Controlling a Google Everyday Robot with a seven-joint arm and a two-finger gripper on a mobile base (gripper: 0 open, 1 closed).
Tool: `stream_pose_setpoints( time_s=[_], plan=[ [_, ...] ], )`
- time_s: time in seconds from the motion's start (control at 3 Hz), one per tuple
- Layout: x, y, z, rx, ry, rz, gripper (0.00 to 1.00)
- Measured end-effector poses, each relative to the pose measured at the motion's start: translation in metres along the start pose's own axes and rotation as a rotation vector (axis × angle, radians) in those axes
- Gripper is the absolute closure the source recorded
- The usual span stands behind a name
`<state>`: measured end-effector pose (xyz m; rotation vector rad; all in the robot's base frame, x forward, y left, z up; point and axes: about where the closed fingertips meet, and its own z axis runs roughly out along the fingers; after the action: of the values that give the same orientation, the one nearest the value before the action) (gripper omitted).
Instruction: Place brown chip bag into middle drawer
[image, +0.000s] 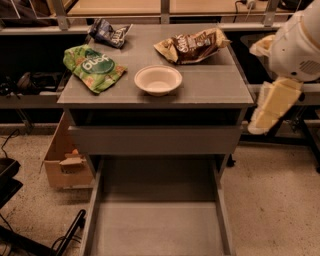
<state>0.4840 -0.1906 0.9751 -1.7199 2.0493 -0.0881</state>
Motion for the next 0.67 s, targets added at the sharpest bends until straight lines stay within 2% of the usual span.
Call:
stream_pose_setpoints(
  time_s=[0.33,0.67],
  plan=[
    [-0.053,-0.069,0.032,0.108,-0.195,-0.088,0.00],
    [-0.108,-0.140,0.041,0.249,-0.388,-0.128,0.00]
  ],
)
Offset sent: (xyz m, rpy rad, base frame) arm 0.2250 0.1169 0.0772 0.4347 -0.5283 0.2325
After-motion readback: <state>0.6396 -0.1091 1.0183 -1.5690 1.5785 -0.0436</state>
